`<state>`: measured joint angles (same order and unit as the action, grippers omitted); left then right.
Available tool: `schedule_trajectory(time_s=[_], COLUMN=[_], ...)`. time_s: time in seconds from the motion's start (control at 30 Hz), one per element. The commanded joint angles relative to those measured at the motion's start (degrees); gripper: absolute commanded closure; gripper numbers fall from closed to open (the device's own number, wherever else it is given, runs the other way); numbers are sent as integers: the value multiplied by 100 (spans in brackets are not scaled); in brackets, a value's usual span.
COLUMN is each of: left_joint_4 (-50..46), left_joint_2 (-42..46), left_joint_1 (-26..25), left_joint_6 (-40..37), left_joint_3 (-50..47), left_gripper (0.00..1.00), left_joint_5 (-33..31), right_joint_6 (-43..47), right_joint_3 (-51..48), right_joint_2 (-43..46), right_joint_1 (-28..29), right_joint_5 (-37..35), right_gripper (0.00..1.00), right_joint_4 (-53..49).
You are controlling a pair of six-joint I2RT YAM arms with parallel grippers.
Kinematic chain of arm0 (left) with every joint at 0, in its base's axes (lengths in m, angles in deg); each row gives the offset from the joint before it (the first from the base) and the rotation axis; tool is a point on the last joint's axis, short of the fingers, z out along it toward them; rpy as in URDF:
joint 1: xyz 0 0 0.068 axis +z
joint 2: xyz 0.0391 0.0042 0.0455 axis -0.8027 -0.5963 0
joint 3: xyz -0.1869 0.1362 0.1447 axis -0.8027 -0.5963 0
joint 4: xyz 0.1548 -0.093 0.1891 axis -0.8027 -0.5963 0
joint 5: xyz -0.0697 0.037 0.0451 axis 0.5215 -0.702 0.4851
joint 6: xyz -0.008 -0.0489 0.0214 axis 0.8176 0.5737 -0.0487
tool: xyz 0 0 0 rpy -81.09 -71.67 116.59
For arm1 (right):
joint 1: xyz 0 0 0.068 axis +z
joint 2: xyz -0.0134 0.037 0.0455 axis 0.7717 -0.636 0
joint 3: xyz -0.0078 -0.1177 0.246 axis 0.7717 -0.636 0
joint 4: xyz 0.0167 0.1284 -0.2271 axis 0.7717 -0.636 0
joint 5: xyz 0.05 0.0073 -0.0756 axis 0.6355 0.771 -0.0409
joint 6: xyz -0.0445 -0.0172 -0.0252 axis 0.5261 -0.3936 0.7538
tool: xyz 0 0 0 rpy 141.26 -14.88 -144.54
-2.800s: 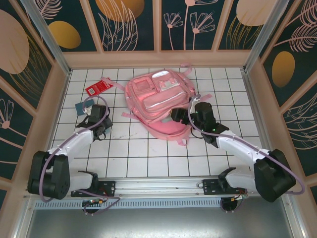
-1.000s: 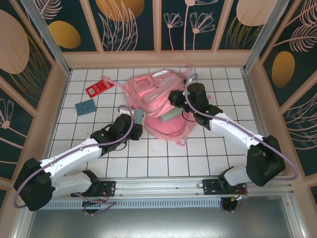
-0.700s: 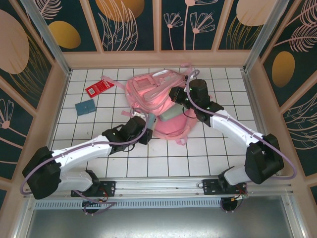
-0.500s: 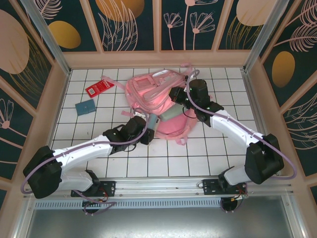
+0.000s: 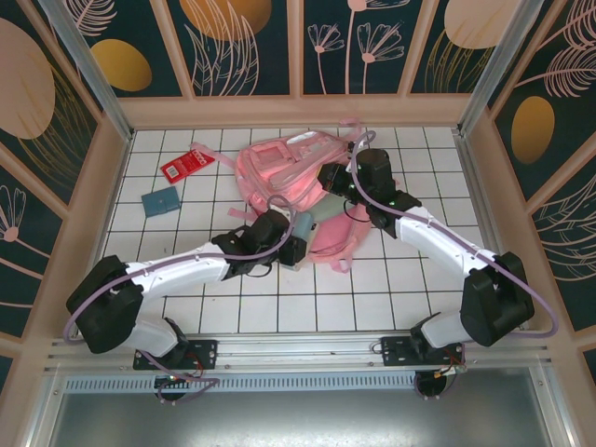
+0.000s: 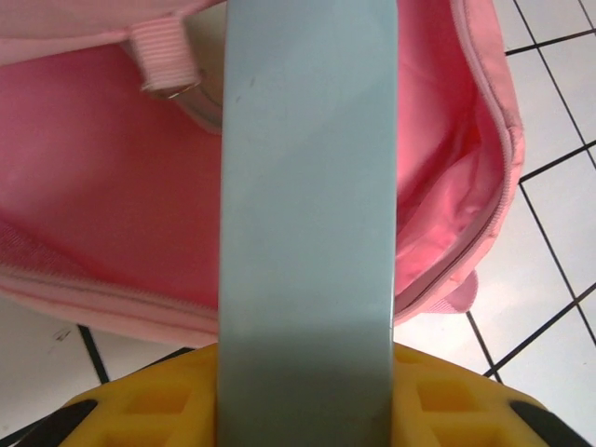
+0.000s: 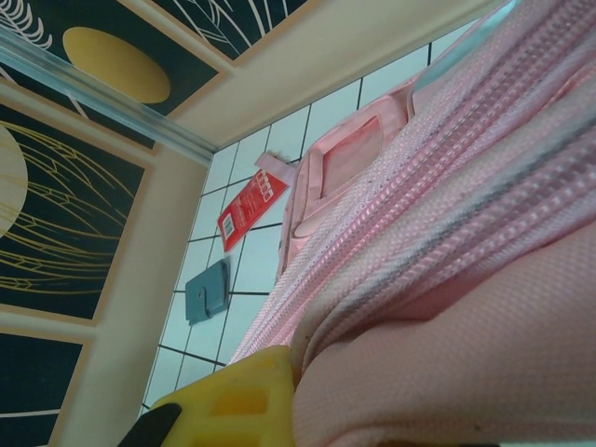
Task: Pack the student bag
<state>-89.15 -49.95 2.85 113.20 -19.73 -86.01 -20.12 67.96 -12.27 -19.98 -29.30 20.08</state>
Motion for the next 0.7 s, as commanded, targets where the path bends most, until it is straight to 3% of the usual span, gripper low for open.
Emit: schedule_trajectory(time_s=[0.0,0.2,0.37,0.67], left_joint_4=[319,17,-478,-556], left_joint_2=[-56,-161,-324,-473], left_joint_1=[-23,-26,31,664], left_joint_6=[-6,-28,314,1845], left_joint_3=[303,526,903,982], left_gripper=[91,95,99,98], left_joint_5=[160,-292,-1342,-1738], right_joint_6=[50,1,-17,-54], right_joint_3=[34,-61,-124,-297], right_joint_2=[312,328,423,654], right_joint_1=[-20,-4,23,44], right_joint_5=[5,67,77,49], right_gripper=[97,97,97,96], right_joint_4=[600,648,668,693])
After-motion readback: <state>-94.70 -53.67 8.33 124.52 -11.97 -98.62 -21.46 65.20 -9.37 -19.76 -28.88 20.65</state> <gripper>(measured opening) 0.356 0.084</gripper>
